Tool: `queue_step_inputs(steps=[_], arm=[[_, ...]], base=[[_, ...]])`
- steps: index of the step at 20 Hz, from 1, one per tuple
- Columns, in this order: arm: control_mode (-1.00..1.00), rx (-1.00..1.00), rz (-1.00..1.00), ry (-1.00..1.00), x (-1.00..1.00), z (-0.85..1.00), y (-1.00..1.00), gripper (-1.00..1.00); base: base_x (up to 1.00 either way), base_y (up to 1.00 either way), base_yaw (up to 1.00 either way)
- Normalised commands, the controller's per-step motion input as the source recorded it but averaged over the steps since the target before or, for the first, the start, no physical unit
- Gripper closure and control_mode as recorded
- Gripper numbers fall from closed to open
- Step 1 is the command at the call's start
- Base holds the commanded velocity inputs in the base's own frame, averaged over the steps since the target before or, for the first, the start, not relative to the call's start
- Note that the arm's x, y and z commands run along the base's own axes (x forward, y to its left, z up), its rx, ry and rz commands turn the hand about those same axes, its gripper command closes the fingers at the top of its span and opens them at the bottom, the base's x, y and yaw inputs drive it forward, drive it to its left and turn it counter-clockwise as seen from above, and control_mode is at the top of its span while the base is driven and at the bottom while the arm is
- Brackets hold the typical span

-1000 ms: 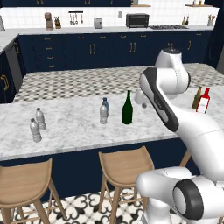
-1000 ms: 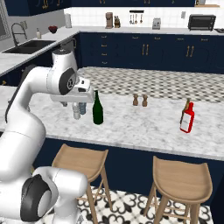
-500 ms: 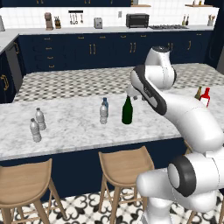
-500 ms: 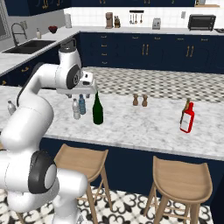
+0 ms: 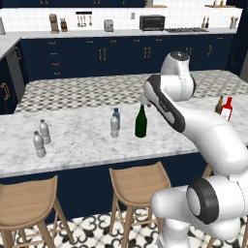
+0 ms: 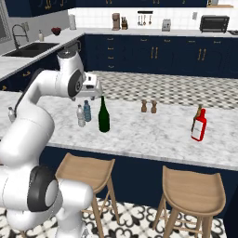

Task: Move the plastic bottles in the middle to the plastics group, and the glass bottles in the middle to the glass group.

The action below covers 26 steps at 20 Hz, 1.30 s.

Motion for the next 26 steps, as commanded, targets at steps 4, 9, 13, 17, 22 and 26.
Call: queue_step_inputs(steps=[4,9,13,17,22,26], arm=[[-1.00,0.00,0.00,-0.03,0.24,0.02,-0.18,-1.00],[-1.00,0.00,0.00,0.00,0.42,-0.08,-0.17,-1.00],[-1.00,0.00,-0.04,0.00,0.36,0.00,-0.01,-1.00],[-1.00,0.00,-0.01,0.00,0.03,-0.16,0.16,-1.00],[-1.00,0.00,0.00,0.01,0.30,-0.37,0.09,-1.00],[-1.00,0.00,0.00,0.00,0.58,-0.43,0.00,-1.00]], base=[[0.00,0.00,0.00],[0.00,0.00,0.00],[0.00,0.00,0.00],[0.00,0.00,0.00],[0.00,0.00,0.00],[0.00,0.00,0.00]])
